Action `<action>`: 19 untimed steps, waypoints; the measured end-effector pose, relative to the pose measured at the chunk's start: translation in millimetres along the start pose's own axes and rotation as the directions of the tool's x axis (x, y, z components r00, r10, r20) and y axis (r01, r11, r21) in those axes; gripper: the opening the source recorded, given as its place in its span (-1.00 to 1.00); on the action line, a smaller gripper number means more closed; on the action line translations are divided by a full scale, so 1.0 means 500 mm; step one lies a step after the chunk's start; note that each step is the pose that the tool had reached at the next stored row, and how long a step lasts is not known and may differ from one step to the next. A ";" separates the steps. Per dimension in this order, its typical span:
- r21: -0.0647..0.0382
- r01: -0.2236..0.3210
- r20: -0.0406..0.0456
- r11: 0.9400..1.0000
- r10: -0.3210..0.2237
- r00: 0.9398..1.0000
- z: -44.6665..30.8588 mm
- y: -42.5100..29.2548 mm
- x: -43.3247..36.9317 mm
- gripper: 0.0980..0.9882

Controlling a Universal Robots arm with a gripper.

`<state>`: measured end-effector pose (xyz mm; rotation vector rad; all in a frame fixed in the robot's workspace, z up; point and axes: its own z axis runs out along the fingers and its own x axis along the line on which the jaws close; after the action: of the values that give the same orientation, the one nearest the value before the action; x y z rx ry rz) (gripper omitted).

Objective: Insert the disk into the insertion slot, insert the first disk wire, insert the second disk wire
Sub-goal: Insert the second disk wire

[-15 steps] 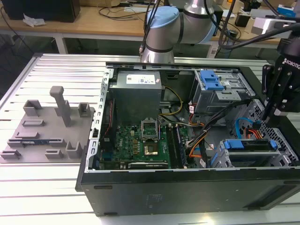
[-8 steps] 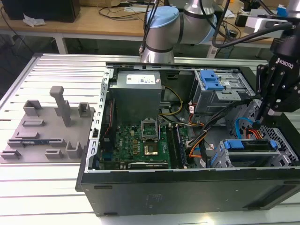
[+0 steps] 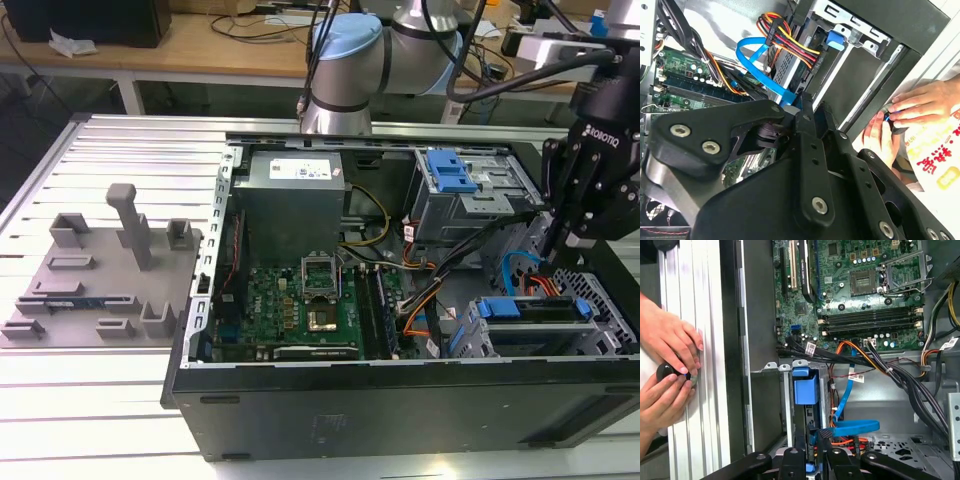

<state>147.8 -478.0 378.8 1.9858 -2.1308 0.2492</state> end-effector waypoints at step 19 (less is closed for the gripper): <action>-0.003 -0.011 0.002 1.000 0.011 1.000 0.015 0.002 0.006 -0.67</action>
<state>146.1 -483.0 372.8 1.9738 -2.1426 0.2455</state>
